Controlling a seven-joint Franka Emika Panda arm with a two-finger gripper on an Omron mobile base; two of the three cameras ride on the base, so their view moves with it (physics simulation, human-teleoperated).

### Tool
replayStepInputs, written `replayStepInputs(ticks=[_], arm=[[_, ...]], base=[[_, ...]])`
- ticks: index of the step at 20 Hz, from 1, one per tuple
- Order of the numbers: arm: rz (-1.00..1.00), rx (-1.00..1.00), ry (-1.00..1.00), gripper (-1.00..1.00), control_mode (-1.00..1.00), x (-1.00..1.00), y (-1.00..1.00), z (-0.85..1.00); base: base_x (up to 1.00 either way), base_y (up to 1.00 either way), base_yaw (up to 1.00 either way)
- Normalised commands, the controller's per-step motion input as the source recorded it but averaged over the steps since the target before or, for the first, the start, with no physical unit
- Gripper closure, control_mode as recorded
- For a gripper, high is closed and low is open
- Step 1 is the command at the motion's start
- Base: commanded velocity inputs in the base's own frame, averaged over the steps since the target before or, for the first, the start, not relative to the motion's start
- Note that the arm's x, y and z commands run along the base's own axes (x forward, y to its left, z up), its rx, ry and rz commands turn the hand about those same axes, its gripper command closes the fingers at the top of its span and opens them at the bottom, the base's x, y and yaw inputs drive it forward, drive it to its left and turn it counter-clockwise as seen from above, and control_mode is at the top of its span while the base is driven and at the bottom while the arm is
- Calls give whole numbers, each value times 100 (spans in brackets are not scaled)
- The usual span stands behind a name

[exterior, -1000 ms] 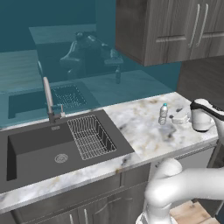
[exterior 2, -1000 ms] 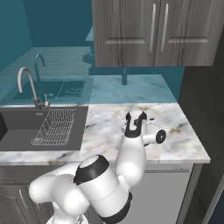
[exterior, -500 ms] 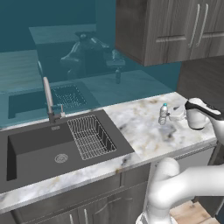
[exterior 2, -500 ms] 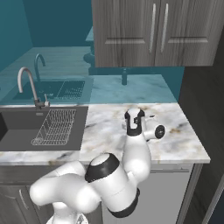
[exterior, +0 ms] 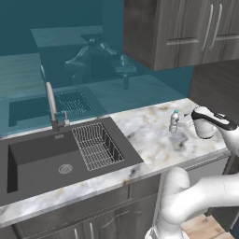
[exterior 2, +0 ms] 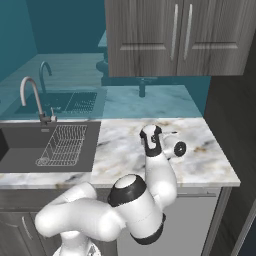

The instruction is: Take the bottled waters from the counter and place them in the freezer to freeze. Close the freezer door after placing the bottles.

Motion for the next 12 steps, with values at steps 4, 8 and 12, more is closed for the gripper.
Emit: replayStepInputs(ticks=[4,8,12], arm=[[-2,0,0,-100,-100,-1,1,-5],[0,0,0,-100,-100,-9,4,-3],[0,0,0,-100,-100,-1,1,0]], base=[[0,0,0],[0,0,0],[0,0,0]])
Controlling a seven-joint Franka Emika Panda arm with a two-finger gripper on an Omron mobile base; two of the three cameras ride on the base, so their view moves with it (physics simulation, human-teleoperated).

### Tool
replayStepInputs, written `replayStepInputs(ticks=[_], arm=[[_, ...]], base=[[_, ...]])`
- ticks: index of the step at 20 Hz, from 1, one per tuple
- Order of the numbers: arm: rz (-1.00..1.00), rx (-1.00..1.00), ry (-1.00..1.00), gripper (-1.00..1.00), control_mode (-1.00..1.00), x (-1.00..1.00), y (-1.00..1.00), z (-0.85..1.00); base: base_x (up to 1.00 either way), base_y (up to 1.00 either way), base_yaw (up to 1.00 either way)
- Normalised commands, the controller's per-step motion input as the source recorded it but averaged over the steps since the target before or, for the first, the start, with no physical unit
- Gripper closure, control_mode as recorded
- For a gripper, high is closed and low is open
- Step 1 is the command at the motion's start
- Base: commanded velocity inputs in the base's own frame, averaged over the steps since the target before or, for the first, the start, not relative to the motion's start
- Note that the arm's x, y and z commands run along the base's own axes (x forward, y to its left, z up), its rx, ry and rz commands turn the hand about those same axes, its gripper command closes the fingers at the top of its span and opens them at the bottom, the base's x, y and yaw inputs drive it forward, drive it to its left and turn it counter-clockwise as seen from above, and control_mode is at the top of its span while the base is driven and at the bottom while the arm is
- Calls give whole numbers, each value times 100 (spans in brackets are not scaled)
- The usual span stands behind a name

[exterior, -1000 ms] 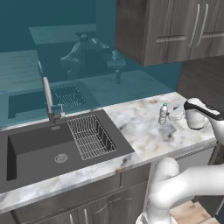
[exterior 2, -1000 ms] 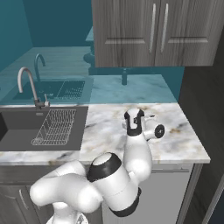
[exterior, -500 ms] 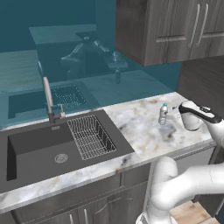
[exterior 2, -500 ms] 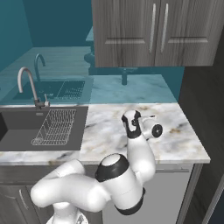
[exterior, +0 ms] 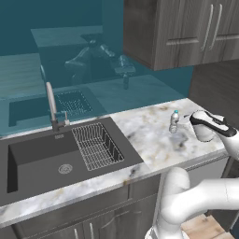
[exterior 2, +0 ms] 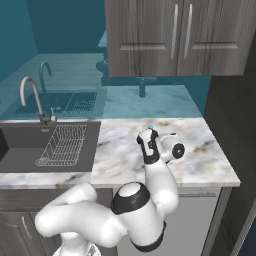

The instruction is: Take the bottled waters from the counter and place them in the freezer to freeze. Close the freezer door after placing the bottles.

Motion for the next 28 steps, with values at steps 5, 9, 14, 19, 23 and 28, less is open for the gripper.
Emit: replayStepInputs(ticks=[5,9,14,19,23,28], arm=[[0,0,1,-100,-100,1,0,0],[0,0,1,-100,-100,1,4,0],[0,0,3,-100,-100,4,3,-4],[0,0,4,-100,-100,16,1,-7],[0,0,1,-100,-100,18,2,-4],[0,0,0,-100,-100,17,5,-2]], base=[[0,0,0],[0,0,0],[0,0,0],[0,0,0],[0,0,0],[0,0,0]])
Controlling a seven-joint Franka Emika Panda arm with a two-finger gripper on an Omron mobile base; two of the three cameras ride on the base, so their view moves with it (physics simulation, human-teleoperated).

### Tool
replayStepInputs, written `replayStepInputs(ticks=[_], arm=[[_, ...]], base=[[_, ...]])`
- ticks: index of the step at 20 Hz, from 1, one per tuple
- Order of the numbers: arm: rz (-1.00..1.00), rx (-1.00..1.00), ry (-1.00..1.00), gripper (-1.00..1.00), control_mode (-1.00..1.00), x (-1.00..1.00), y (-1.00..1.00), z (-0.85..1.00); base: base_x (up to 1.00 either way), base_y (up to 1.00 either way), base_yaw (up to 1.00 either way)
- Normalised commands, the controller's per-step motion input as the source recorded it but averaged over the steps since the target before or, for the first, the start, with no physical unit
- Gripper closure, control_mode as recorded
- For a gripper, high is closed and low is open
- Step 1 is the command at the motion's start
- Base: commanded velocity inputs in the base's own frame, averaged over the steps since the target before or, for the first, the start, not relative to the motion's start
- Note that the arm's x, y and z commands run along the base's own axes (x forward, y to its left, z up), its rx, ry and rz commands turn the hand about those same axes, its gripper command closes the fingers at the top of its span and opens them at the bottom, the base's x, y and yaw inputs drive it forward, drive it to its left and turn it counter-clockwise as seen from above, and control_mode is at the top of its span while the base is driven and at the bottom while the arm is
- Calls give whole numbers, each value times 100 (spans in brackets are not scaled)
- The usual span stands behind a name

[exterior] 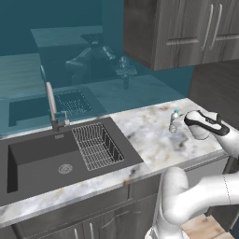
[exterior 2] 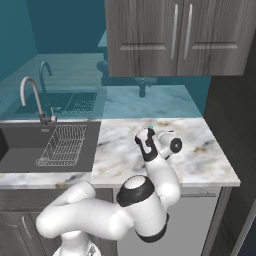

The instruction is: Take the bottled waters from the counter and place them in the freezer to freeze. Close the freezer door after placing the bottles.

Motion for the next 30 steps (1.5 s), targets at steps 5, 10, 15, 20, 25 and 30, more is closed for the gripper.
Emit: replayStepInputs(ticks=[5,10,15,20,25,30], arm=[[0,0,0,-100,-100,17,3,-7],[0,0,0,-100,-100,13,2,-5],[0,0,0,-100,-100,5,0,0],[0,0,0,-100,-100,2,0,0],[0,0,0,100,-100,0,0,0],[0,0,0,100,-100,0,0,0]], base=[[0,0,0],[0,0,0],[0,0,0],[0,0,0],[0,0,0],[0,0,0]])
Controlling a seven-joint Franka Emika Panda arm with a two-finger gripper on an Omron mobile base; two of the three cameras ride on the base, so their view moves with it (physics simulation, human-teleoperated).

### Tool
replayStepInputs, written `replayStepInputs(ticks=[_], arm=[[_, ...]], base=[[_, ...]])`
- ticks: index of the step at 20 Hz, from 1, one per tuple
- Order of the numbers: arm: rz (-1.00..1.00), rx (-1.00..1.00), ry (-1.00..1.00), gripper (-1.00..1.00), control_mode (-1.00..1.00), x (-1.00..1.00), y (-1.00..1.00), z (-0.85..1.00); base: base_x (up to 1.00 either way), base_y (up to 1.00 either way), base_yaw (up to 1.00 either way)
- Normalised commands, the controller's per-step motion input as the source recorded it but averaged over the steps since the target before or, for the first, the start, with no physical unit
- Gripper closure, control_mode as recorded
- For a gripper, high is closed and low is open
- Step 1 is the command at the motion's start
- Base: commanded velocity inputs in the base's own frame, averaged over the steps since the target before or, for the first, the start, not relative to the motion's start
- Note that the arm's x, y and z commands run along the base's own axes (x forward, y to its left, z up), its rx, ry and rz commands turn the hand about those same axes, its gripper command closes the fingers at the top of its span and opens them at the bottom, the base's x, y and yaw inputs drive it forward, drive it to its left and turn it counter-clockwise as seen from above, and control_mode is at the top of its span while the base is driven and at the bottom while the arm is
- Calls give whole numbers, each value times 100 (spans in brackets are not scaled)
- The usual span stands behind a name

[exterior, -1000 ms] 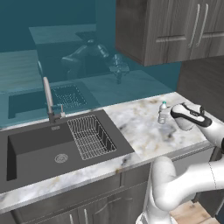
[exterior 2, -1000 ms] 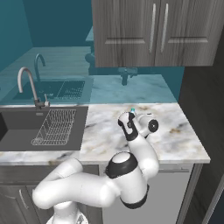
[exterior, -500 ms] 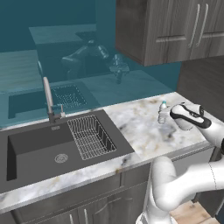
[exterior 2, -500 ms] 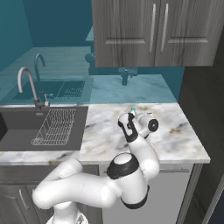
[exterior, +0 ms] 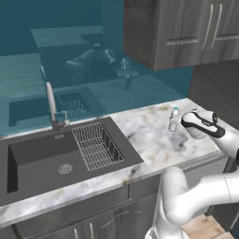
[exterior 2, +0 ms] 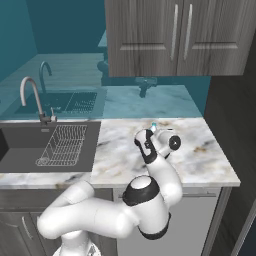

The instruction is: Take the bottled waters from the counter and place them in the freezer to freeze. Close the freezer door after placing the bottles.

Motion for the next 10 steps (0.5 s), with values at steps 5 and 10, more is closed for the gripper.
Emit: replayStepInputs(ticks=[5,10], arm=[[0,-1,0,100,-100,-4,2,1],[0,-8,-17,100,-100,-42,16,40]], base=[[0,0,0],[0,0,0]])
